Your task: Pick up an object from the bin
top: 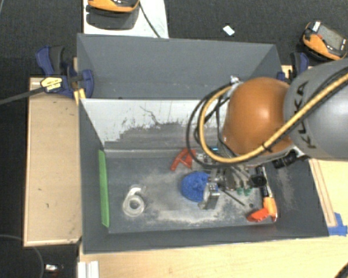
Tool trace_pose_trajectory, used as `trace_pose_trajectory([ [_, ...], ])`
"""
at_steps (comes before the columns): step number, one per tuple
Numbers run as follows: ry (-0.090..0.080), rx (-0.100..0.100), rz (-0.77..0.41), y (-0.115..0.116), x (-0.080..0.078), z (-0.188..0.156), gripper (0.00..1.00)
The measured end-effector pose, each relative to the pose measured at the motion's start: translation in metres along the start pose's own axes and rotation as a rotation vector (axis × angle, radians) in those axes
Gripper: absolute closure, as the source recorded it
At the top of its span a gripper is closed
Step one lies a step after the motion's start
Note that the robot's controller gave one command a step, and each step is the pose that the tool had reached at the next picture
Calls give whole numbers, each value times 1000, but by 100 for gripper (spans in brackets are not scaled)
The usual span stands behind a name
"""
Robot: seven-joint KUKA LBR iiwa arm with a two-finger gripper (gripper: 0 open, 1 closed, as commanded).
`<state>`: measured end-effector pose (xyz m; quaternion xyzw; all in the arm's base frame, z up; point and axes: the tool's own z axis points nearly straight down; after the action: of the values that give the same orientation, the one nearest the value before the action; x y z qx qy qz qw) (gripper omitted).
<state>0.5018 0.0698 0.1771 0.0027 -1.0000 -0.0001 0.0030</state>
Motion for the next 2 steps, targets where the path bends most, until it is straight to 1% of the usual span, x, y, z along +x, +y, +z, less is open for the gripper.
trace_pose_trajectory([
  [1, -8, -1, 3, 0, -2, -4, 0],
  [2, -13, -2, 96, -37, -20, 80, 0],
])
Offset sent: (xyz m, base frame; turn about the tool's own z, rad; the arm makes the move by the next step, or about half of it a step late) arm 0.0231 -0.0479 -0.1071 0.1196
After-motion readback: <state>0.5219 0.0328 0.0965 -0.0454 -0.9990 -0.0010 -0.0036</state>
